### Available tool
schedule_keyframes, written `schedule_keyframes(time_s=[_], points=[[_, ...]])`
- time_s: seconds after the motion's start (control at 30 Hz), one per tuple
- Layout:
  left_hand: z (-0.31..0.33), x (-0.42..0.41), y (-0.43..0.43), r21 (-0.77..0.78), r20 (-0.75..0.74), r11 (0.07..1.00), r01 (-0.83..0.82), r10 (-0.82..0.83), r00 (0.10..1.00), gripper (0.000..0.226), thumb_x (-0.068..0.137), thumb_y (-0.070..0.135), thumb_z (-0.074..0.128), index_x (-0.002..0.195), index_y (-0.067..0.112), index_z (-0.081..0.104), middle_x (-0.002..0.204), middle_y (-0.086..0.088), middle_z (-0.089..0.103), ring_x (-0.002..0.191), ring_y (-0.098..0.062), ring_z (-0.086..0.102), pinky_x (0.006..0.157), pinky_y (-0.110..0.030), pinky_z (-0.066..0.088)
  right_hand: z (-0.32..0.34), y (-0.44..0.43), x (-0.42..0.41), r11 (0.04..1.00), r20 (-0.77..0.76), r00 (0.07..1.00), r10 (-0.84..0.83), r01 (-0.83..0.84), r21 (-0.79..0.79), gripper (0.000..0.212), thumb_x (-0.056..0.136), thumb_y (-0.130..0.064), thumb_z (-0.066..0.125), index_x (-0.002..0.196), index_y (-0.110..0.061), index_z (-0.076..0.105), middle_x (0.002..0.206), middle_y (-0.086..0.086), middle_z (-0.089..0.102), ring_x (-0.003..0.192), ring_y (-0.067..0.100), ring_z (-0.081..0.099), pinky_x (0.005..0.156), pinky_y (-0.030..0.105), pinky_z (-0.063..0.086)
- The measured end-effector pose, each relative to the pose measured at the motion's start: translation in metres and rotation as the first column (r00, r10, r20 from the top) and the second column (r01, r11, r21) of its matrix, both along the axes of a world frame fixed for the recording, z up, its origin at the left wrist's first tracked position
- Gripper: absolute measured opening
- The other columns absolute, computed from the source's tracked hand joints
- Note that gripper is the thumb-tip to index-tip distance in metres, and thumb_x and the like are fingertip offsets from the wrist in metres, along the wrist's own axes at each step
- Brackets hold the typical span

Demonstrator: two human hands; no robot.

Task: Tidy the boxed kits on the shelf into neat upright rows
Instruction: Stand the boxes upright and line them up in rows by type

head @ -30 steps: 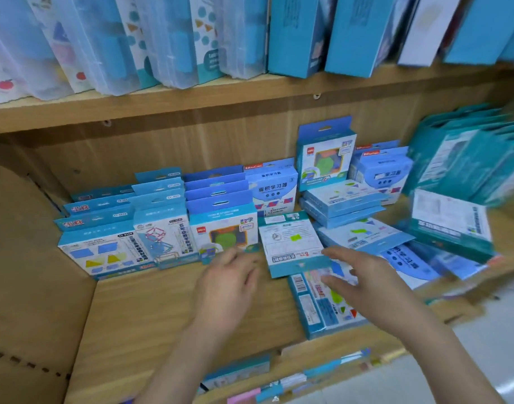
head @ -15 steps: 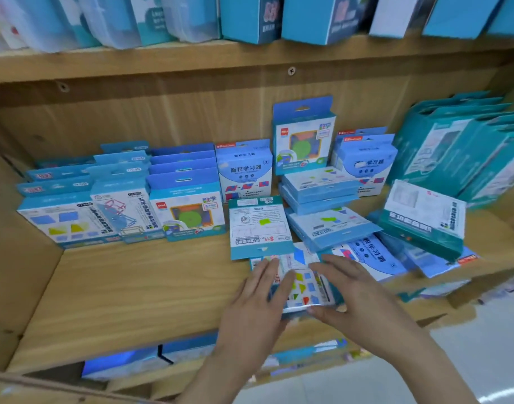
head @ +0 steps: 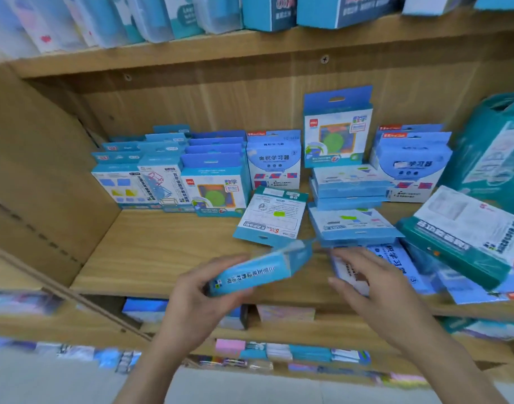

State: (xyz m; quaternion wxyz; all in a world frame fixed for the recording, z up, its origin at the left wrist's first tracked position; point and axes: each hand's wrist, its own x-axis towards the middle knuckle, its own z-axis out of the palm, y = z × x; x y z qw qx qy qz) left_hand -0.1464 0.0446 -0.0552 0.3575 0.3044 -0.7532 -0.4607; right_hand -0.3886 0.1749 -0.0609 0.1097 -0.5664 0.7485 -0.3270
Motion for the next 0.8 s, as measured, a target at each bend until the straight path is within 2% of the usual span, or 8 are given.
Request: schedule_keyframes(time_s=[0.07, 0.17, 0.3, 0.37, 0.47, 0.63, 0.73, 0.8], points=[[0.005, -0.004, 0.005, 0.279, -0.171, 0.959, -0.054, 0.105, 0.98, 0.029, 0.072, 0.015, 0.078, 0.096, 0.032, 0.074, 0.099, 0.004, 0.073, 0.091, -0.01, 0.067, 0.075, -0.026, 0.056, 0.009, -0.006, 0.009, 0.999, 0.261, 0.965, 0.018, -0.004, -0.054, 0.045, 0.073, -0.059, 0.053, 0.117, -0.051, 0.05, 0.111, -0.03, 0.058, 0.098, -0.005, 0.057, 0.086, 0.02, 0.046], [0.006, -0.015, 0.012, 0.594, -0.31, 0.803, -0.047, 0.283, 0.908, 0.021, 0.081, 0.017, 0.068, 0.102, 0.014, 0.069, 0.103, -0.012, 0.072, 0.091, -0.027, 0.07, 0.064, -0.034, 0.059, 0.021, -0.021, 0.022, 0.995, 0.542, 0.834, 0.103, -0.088, -0.054, 0.064, 0.065, -0.059, 0.061, 0.125, -0.055, 0.038, 0.11, -0.021, 0.062, 0.1, -0.005, 0.06, 0.083, 0.02, 0.048], [0.011, -0.025, 0.023, 0.74, -0.342, 0.673, -0.006, 0.384, 0.858, 0.036, 0.08, 0.025, 0.058, 0.11, 0.004, 0.062, 0.105, -0.017, 0.07, 0.089, -0.029, 0.07, 0.056, -0.034, 0.059, 0.036, -0.038, 0.034, 0.989, 0.754, 0.64, 0.147, -0.112, -0.098, 0.065, 0.066, -0.046, 0.064, 0.126, -0.047, 0.039, 0.114, -0.008, 0.065, 0.096, -0.003, 0.065, 0.071, 0.021, 0.056], [0.01, -0.027, 0.028, 0.752, -0.337, 0.659, 0.012, 0.369, 0.866, 0.039, 0.083, 0.025, 0.058, 0.115, 0.003, 0.06, 0.108, -0.018, 0.069, 0.093, -0.032, 0.069, 0.058, -0.034, 0.06, 0.042, -0.042, 0.035, 0.988, 0.767, 0.623, 0.154, -0.093, -0.123, 0.071, 0.07, -0.039, 0.065, 0.134, -0.045, 0.034, 0.117, -0.01, 0.064, 0.097, -0.003, 0.064, 0.068, 0.02, 0.055], [0.005, -0.025, 0.033, 0.74, -0.32, 0.672, 0.022, 0.324, 0.89, 0.036, 0.084, 0.022, 0.064, 0.115, 0.004, 0.061, 0.11, -0.019, 0.068, 0.094, -0.033, 0.069, 0.061, -0.037, 0.06, 0.043, -0.041, 0.034, 0.979, 0.709, 0.676, 0.201, -0.127, -0.156, 0.078, 0.081, -0.023, 0.069, 0.134, -0.06, 0.025, 0.116, -0.02, 0.063, 0.1, -0.004, 0.063, 0.071, 0.025, 0.057], [0.005, -0.013, 0.033, 0.549, -0.154, 0.832, -0.076, 0.19, 0.97, 0.042, 0.08, 0.018, 0.073, 0.12, 0.014, 0.061, 0.11, -0.005, 0.071, 0.101, -0.024, 0.067, 0.076, -0.03, 0.055, 0.038, -0.037, 0.035, 0.976, 0.655, 0.726, 0.209, -0.11, -0.19, 0.059, 0.082, -0.012, 0.071, 0.104, -0.065, 0.056, 0.114, -0.016, 0.063, 0.097, -0.004, 0.061, 0.063, 0.024, 0.057], [0.005, -0.007, 0.027, 0.384, -0.055, 0.902, -0.198, 0.236, 0.97, 0.047, 0.077, 0.017, 0.074, 0.121, 0.02, 0.06, 0.108, 0.002, 0.071, 0.105, -0.02, 0.065, 0.085, -0.039, 0.054, 0.034, -0.041, 0.039, 0.965, 0.64, 0.729, 0.244, -0.115, -0.238, 0.054, 0.081, -0.012, 0.071, 0.104, -0.059, 0.061, 0.112, -0.015, 0.063, 0.104, 0.003, 0.059, 0.069, 0.024, 0.057], [0.003, -0.004, 0.022, 0.306, -0.036, 0.919, -0.248, 0.272, 0.962, 0.047, 0.082, 0.01, 0.072, 0.124, 0.024, 0.058, 0.111, 0.005, 0.069, 0.11, -0.017, 0.061, 0.089, -0.038, 0.053, 0.032, -0.047, 0.043, 0.955, 0.602, 0.751, 0.269, -0.13, -0.265, 0.052, 0.081, -0.013, 0.072, 0.106, -0.057, 0.062, 0.107, -0.022, 0.063, 0.106, 0.007, 0.059, 0.071, 0.026, 0.057]])
